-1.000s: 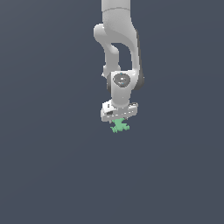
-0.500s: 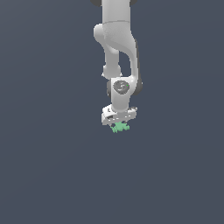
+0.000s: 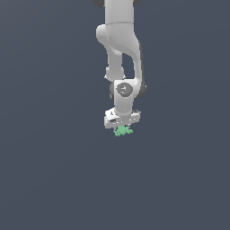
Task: Pick up the object and move it to a goal position.
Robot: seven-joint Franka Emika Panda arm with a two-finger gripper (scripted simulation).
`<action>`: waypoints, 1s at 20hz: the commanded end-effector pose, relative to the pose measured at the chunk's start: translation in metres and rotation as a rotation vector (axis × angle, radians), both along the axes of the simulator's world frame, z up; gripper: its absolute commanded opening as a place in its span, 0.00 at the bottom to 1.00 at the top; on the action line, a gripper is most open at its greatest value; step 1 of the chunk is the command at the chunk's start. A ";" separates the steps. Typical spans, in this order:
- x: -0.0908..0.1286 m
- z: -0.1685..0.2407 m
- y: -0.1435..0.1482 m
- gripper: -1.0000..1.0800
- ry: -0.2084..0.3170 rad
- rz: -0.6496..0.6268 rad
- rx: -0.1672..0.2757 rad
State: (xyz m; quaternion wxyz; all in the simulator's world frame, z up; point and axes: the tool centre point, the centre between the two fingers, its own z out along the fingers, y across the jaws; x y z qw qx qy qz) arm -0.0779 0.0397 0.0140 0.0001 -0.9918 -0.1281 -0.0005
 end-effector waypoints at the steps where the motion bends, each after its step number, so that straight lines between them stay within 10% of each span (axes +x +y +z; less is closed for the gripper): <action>1: 0.000 -0.001 0.000 0.00 0.001 0.000 0.000; 20: -0.019 0.073 -0.004 0.00 0.001 0.000 -0.001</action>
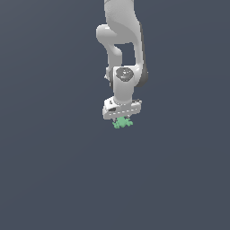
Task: Pick up the object and move it to a goal position.
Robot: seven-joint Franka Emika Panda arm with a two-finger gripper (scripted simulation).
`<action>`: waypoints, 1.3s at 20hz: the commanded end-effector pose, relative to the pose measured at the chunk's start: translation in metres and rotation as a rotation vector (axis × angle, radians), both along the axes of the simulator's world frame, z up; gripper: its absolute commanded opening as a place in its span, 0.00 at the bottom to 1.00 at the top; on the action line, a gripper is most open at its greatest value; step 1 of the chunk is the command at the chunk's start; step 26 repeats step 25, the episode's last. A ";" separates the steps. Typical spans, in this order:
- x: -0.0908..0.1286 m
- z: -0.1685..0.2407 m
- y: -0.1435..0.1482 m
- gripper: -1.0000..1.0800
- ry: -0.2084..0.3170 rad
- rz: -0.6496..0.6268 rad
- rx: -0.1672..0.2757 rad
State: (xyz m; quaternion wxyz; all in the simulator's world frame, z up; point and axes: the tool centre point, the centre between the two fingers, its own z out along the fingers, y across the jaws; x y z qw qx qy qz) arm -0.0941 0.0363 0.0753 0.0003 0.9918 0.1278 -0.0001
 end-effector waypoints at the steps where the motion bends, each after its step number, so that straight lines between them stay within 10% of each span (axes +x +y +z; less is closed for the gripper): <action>1: -0.005 0.020 -0.001 0.00 -0.001 0.000 0.000; 26: -0.022 0.105 -0.004 0.00 0.000 0.001 0.001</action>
